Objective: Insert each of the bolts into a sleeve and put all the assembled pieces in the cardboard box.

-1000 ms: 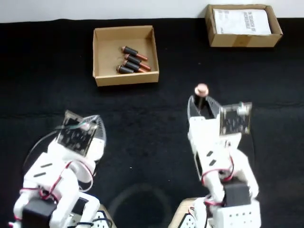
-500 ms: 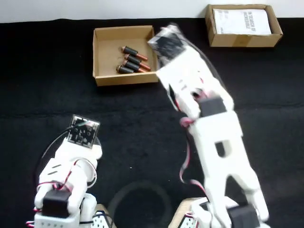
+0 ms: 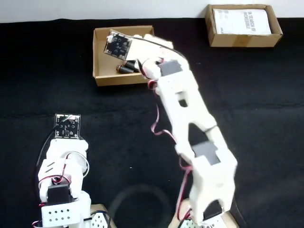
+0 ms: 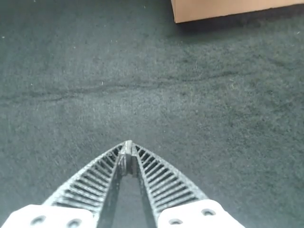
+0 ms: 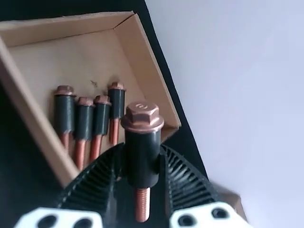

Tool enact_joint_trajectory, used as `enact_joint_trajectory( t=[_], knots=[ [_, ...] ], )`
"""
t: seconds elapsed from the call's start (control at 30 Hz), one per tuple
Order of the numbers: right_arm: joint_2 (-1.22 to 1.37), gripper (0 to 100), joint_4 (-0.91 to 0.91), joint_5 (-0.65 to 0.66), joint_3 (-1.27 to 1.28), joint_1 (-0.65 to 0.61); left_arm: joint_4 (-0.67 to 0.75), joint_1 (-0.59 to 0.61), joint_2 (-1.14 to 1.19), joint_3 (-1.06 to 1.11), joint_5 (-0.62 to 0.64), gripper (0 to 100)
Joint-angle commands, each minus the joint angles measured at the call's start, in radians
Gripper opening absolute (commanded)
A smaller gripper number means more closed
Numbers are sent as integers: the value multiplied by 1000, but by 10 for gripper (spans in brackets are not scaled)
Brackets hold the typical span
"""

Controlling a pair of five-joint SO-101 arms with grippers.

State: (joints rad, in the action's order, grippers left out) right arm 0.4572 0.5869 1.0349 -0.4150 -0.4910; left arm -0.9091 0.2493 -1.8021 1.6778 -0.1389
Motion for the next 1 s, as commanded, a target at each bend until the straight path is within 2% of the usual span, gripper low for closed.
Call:
enact_joint_trajectory(
  t=[0.0, 0.2, 0.27, 0.4, 0.47, 0.63, 0.77, 0.97],
  knots=[
    [133, 8, -101, 18, -189, -7, -12, 12, -12, 18, -6, 9],
    [366, 12, -105, 9, -374, -7, -15, 13, -12, 18, -8, 9],
    [389, 21, -38, -34, -418, -12, -15, 15, -12, 18, -9, 9],
    [394, 149, 139, -190, -506, -25, -15, 16, -12, 18, -9, 9],
    [397, 198, 173, -227, -530, -27, -15, 16, -12, 18, -9, 9],
    [384, 206, 237, -262, -578, -21, -15, 16, -12, 18, -9, 9],
    [355, 206, 406, -350, -688, -5, -15, 16, -10, 18, -9, 10],
    [292, 206, 786, -569, -943, 28, -15, 13, -10, 18, -9, 10]
  ],
)
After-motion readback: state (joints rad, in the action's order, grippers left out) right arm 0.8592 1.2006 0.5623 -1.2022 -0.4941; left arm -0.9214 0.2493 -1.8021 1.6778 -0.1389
